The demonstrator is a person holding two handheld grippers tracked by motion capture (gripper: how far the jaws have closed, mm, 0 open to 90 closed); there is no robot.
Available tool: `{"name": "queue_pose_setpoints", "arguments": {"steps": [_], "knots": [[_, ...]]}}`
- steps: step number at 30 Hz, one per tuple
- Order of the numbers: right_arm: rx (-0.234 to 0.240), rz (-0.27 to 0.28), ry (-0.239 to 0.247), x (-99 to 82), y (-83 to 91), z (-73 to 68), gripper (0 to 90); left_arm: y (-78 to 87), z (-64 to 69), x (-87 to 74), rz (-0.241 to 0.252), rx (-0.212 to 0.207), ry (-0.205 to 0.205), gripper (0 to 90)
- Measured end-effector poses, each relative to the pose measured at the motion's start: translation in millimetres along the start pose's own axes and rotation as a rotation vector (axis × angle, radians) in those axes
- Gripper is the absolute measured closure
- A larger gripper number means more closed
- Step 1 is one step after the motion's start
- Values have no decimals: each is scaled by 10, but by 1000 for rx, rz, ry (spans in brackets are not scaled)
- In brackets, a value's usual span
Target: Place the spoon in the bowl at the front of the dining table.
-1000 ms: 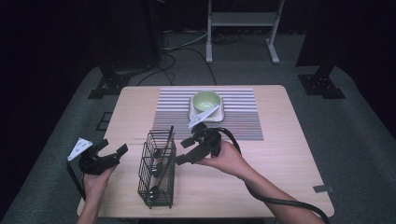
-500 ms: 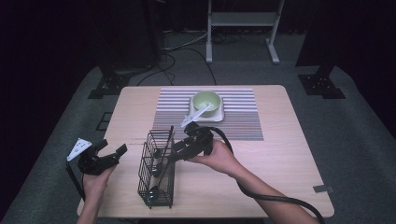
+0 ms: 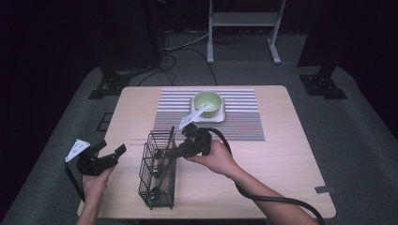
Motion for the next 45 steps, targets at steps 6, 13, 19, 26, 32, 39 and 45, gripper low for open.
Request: {"name": "queue_pose_setpoints", "arguments": {"steps": [6,13,19,26,32,39,45], "knots": [[15,17,1,10,13,-21,884,6,1,2,4,-1,1,15],[30,34,13,50,32,-68,889,12,-7,7,8,1,3,15],[41,77,15,98,116,-114,890,20,-10,11,10,3,1,15],[21,96,16,135,214,-154,890,21,-8,8,8,4,0,15],[25,139,11,169,352,-194,890,23,8,6,8,0,6,15],[28,189,13,231,542,-262,890,21,19,3,4,0,-2,15],[39,228,13,271,690,-318,891,28,22,10,8,-4,-2,15]]}}
Point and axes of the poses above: each handheld gripper's, and its own axes: y roughly backward along the jaws, x roughly out of its top, z roughly to its right, the point moved 1 cm from there along -y, roughly forward along the jaws, and after that the axes turned 15 degrees about x, right-handed, at the moved point
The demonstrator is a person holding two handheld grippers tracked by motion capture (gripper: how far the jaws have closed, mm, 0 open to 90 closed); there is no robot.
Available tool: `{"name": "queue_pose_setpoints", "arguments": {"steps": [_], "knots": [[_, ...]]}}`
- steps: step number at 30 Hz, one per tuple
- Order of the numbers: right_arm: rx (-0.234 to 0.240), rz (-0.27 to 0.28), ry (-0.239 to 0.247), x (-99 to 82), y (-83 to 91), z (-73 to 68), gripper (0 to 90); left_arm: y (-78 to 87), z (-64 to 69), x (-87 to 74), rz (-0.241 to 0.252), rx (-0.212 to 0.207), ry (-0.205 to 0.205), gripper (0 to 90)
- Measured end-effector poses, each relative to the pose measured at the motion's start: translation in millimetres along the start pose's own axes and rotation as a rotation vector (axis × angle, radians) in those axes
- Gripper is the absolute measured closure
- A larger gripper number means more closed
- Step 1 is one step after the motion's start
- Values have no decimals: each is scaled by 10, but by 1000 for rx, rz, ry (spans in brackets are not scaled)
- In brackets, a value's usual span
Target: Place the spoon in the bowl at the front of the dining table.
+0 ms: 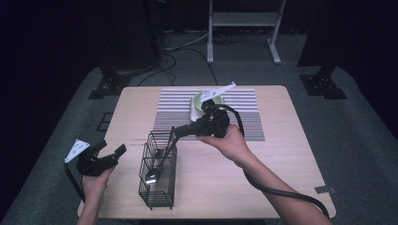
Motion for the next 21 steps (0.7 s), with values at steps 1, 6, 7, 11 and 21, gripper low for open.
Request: {"name": "queue_pose_setpoints", "arguments": {"steps": [1,6,7,11,21], "knots": [[0,2,2,9,17,-6,891,1,2,0,0,-2,3,15],[3,20,0,40,112,-44,891,3,9,2,1,0,5,15],[5,27,-2,44,137,-48,891,3,9,2,1,0,5,15],[4,51,-6,54,251,-74,891,1,1,2,1,-1,3,15],[-11,83,-7,35,483,-124,891,-1,5,2,1,1,2,15]]}}
Point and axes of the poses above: each handheld gripper's, and its own axes: y roughly backward along the jaws, x roughly out of its top, z roughly to its right, the point moved 1 cm from there along -y, roughly forward along the jaws, and after that the axes turned 15 degrees about x, right-handed, at the moved point
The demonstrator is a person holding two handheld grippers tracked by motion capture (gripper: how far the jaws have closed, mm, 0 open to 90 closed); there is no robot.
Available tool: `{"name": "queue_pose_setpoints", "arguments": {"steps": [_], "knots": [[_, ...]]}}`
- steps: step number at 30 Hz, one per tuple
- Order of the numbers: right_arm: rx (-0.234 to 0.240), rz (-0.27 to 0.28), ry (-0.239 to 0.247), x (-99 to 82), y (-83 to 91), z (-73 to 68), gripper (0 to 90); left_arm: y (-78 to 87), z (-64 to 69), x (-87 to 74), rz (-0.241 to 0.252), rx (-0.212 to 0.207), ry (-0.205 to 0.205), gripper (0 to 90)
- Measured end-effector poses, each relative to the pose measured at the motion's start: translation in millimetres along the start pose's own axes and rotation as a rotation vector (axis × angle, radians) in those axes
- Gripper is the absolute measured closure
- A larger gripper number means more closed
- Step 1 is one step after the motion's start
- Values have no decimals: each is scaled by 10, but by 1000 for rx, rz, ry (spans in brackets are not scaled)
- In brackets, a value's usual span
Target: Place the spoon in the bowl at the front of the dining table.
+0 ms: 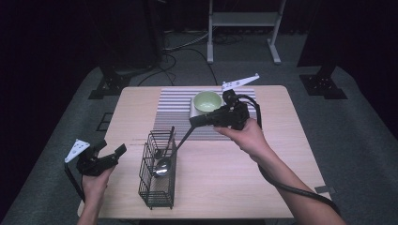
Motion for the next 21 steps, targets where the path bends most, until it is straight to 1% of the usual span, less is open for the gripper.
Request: {"name": "queue_pose_setpoints", "arguments": {"steps": [1,10,14,15,21], "knots": [[-6,4,0,-5,49,-5,891,-1,-1,0,0,0,0,15],[-26,29,-22,-48,248,3,891,3,-9,3,2,2,2,15],[-41,34,-34,-86,335,32,891,3,-11,2,3,6,0,15],[-41,34,-34,-86,335,32,891,3,-11,2,3,6,0,15],[-67,53,-57,-155,485,102,891,2,-12,1,4,7,6,15]]}}
Point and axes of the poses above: each handheld gripper's, and its own axes: y roughly backward along the jaws, x roughly out of its top, z roughly to its right, the point moved 1 cm from there along -y, roughly forward along the jaws, and after that the axes turned 15 degrees about x, right-handed, at the moved point
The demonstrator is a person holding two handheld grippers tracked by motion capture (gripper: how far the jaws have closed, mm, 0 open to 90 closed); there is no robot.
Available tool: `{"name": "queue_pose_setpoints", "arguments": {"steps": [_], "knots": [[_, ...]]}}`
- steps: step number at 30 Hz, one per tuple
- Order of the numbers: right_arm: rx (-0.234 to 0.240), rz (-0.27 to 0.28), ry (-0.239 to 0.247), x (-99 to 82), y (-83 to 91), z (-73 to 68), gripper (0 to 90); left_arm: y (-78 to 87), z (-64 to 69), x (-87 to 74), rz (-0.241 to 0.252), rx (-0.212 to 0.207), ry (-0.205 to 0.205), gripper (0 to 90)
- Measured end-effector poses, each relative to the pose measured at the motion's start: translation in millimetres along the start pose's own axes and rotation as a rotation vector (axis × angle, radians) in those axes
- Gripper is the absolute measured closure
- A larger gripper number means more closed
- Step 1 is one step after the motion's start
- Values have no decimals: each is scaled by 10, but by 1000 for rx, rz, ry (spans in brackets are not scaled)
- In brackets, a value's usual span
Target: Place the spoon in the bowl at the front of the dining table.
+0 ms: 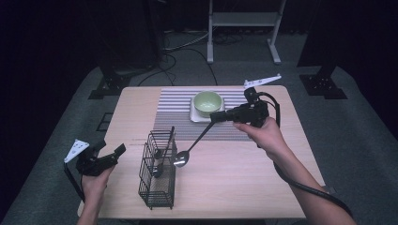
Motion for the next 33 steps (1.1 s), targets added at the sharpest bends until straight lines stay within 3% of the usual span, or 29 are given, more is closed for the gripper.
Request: {"name": "queue_pose_setpoints", "arguments": {"steps": [33], "knots": [[-132,48,-108,-182,386,465,890,10,3,10,13,-3,6,15]]}}
Point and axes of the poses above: each handheld gripper's, and its own axes: y roughly backward along the jaws, x roughly out of its top, z roughly to its right, the point moved 1 cm from there along -y, roughly forward along the jaws, and after that the axes turned 15 degrees about x, right-handed, at the moved point
